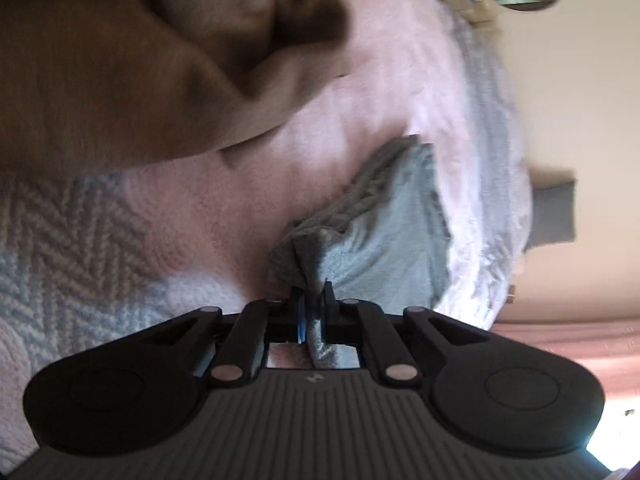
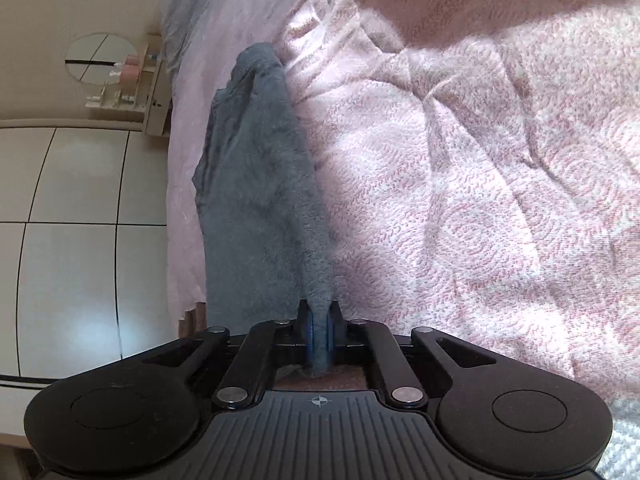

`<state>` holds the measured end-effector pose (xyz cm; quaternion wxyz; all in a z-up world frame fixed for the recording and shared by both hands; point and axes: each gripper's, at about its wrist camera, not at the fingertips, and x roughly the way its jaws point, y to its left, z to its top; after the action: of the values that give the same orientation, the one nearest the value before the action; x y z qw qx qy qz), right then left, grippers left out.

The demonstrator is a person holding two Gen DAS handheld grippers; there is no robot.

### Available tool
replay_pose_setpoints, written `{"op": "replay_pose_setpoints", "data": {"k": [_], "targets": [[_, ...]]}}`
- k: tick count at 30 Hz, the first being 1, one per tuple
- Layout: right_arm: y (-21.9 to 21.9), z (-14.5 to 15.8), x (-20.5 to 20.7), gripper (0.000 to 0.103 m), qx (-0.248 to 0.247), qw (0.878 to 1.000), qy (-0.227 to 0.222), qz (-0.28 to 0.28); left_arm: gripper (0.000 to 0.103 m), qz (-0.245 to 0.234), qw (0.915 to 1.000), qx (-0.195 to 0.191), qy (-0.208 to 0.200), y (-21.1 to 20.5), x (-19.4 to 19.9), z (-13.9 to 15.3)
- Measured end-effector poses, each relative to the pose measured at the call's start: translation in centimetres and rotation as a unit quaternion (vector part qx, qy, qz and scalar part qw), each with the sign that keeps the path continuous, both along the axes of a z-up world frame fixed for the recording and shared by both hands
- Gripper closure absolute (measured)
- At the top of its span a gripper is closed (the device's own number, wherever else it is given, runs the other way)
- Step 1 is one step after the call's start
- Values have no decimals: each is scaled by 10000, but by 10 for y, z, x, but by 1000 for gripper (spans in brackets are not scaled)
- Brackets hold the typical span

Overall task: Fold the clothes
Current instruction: 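Lift and fold the shirt bundle over with both grippers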

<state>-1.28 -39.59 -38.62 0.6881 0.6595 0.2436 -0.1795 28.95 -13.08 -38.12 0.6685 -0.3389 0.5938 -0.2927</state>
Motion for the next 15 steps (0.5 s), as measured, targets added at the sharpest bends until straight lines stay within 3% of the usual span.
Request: {"op": "replay_pose_setpoints", "data": {"k": [3,7,12,15], "targets": [[10,23,-10,100,-217,9997,-67,116,101,-162,9994,-114,-270,11,-9,20],[36,44,-33,100,-146,9989,12,453,101,-221,9993,-76,-286,44,-28,38],[88,54,-72,100,215,9928,159,1164,101,-39,9994,185,-293,109,-86,54],[112,58,-95,100,349,9832,219,1777,101,201,9983,426,-352,146,-128,62]]}}
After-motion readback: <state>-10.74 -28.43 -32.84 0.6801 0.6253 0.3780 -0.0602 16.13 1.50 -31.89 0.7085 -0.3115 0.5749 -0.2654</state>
